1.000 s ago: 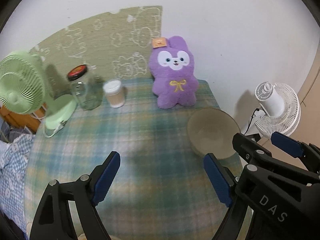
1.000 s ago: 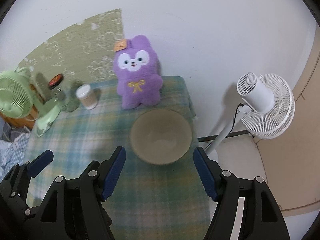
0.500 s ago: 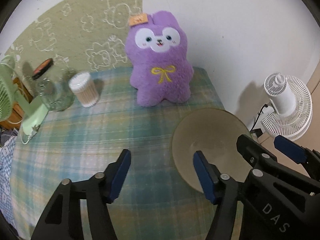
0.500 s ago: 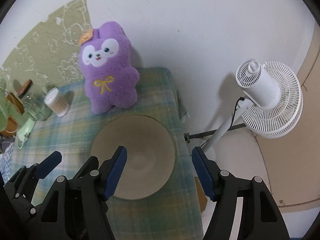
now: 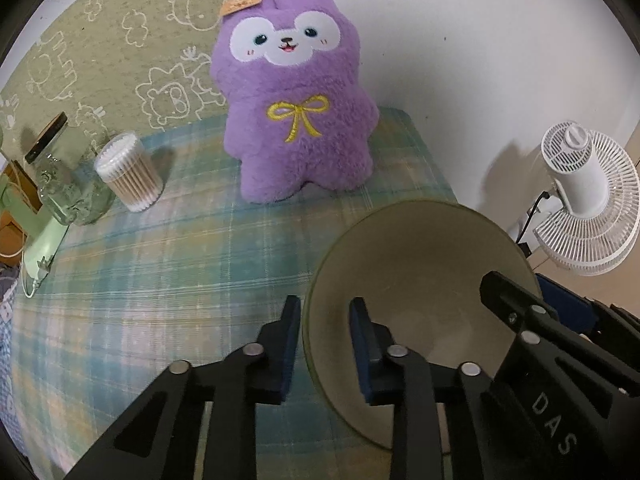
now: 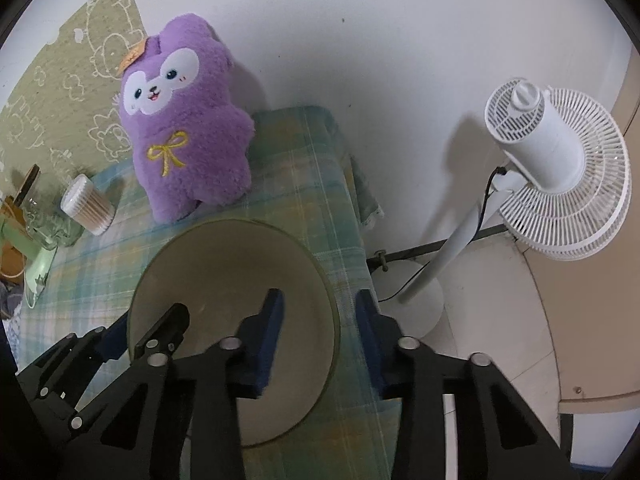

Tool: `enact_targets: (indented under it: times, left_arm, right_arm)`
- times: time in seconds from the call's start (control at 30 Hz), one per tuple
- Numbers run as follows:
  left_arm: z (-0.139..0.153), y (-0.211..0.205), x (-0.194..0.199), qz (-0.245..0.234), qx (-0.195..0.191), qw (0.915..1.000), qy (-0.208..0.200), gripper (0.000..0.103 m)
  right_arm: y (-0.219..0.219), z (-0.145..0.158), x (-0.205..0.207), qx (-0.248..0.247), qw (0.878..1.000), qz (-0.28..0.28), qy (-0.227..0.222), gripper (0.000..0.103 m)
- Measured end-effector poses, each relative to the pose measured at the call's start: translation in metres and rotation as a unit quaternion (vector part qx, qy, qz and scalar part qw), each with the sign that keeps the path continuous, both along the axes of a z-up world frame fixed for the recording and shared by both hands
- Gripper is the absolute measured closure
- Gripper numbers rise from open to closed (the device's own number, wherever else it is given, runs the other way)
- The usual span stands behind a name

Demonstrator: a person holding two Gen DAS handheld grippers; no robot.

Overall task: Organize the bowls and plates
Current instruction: 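Close both tools on the rim of the beige bowl, then lift the beige bowl and carry it toward the plate stack with both tools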

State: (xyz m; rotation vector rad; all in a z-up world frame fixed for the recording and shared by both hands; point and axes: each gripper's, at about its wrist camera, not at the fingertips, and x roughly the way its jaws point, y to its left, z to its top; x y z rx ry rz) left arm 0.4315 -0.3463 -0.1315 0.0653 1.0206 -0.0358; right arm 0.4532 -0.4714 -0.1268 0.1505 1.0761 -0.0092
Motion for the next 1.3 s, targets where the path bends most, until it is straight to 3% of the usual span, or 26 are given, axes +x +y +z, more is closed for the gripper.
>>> enact_targets:
  times: [0.07,0.17,0.7,1.3]
  left_arm:
    - [-0.002,-0.002,0.001,-0.005,0.006,1.0,0.0,0.085]
    - [-0.003,-0.002,0.003,-0.007,0.006,1.0,0.002,0.086]
    - [0.007,0.003,-0.011,-0.005,0.003,1.0,-0.001,0.087]
    - [0.061,0.051,-0.088,0.018,-0.019,0.999,-0.037,0.086]
  right_arm:
    - [0.0,-0.005,0.003,0.001,1.0,0.002,0.004,0.079]
    - [-0.001,-0.009,0.005,0.008,1.0,0.0,0.007,0.084]
    - [0.009,0.003,-0.01,-0.003,1.0,0.001,0.004,0.084]
    - [0.051,0.07,-0.077,-0.015,0.999,0.015,-0.029,0.084]
